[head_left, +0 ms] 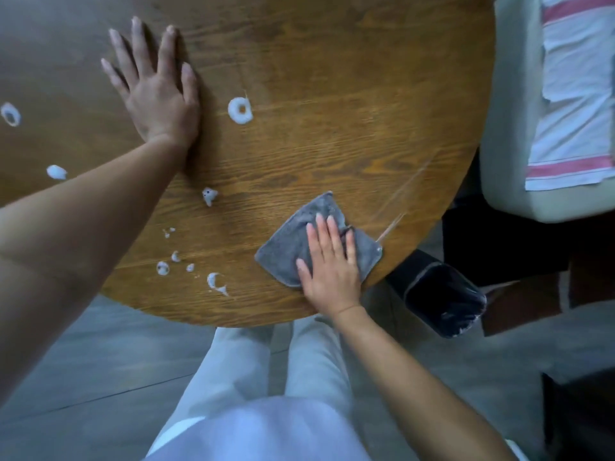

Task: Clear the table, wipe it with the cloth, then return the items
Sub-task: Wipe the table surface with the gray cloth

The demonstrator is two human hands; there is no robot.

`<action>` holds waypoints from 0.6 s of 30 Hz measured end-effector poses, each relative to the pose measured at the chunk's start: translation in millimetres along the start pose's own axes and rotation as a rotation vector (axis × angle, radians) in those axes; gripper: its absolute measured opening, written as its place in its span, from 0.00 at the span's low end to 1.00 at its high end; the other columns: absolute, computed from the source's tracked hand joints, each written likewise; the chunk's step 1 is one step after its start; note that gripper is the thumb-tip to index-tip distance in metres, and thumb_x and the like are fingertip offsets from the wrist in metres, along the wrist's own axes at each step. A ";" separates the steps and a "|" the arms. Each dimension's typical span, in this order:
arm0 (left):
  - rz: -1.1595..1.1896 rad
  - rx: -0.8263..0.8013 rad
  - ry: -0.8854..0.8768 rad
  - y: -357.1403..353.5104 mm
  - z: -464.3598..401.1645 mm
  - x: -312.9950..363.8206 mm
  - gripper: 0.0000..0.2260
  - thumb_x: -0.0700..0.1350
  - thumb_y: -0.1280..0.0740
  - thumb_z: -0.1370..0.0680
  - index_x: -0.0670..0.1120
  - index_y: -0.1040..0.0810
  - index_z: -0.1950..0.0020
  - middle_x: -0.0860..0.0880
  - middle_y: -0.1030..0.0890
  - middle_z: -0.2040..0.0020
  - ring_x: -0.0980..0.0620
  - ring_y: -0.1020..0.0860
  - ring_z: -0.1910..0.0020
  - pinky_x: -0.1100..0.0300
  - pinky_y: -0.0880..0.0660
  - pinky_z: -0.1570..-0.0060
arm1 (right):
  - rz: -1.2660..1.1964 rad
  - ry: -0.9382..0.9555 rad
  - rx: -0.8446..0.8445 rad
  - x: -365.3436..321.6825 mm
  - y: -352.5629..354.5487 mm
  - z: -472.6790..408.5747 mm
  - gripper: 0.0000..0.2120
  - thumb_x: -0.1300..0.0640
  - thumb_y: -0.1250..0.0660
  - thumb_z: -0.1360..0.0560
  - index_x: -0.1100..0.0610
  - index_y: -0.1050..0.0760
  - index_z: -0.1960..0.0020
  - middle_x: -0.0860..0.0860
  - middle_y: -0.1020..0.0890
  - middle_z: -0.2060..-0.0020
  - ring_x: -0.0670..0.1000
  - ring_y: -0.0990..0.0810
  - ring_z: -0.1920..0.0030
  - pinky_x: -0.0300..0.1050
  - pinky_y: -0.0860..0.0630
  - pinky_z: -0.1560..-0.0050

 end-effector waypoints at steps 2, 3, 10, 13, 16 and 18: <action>0.015 -0.003 0.001 0.3 -0.4 -2.1 0.25 0.59 0.51 0.17 0.61 0.41 0.18 0.48 0.49 0.15 0.38 0.53 0.16 0.37 0.58 0.20 | 0.068 -0.111 0.100 58.5 22.0 -44.9 0.34 0.44 0.42 0.17 0.61 0.44 0.17 0.60 0.42 0.18 0.58 0.45 0.17 0.64 0.47 0.19; 0.016 0.001 0.001 0.6 0.4 -2.6 0.25 0.60 0.50 0.17 0.61 0.41 0.18 0.49 0.49 0.15 0.38 0.53 0.16 0.37 0.58 0.20 | 0.084 -0.229 0.145 93.9 34.7 -69.3 0.34 0.44 0.44 0.16 0.62 0.44 0.17 0.61 0.42 0.18 0.59 0.45 0.17 0.64 0.47 0.19; -0.010 0.006 0.006 -1.9 -0.7 -1.8 0.26 0.60 0.50 0.17 0.61 0.41 0.18 0.49 0.49 0.15 0.38 0.53 0.16 0.36 0.57 0.20 | -0.006 -0.415 0.166 38.5 21.8 -22.9 0.35 0.46 0.44 0.16 0.64 0.49 0.17 0.62 0.49 0.17 0.60 0.51 0.16 0.64 0.49 0.19; 0.006 0.007 0.009 -1.7 -0.9 -1.6 0.26 0.60 0.51 0.17 0.61 0.41 0.18 0.49 0.49 0.15 0.38 0.53 0.16 0.37 0.58 0.20 | -0.052 -0.159 0.019 -30.9 -11.4 30.4 0.37 0.46 0.39 0.19 0.62 0.46 0.17 0.61 0.46 0.17 0.58 0.51 0.16 0.63 0.51 0.18; -0.002 0.006 0.012 -2.0 -1.4 -1.5 0.26 0.60 0.50 0.17 0.61 0.41 0.18 0.49 0.49 0.15 0.39 0.53 0.16 0.37 0.58 0.20 | -0.027 -0.035 0.027 -9.8 -9.4 11.7 0.37 0.44 0.37 0.20 0.60 0.44 0.18 0.59 0.43 0.18 0.57 0.46 0.17 0.62 0.52 0.18; -0.004 0.011 0.007 -2.8 -0.4 -0.9 0.26 0.59 0.51 0.17 0.61 0.41 0.18 0.48 0.49 0.15 0.38 0.53 0.16 0.37 0.57 0.20 | 0.013 -0.115 0.097 28.3 6.0 -15.5 0.36 0.44 0.38 0.19 0.60 0.43 0.18 0.59 0.41 0.18 0.58 0.45 0.17 0.62 0.51 0.18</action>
Point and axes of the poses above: each hand's wrist, its own z-axis away from the middle knuckle, its own y-axis out of the back of the hand, x = y × z, the point moved 5 cm from there along -z, towards the middle knuckle
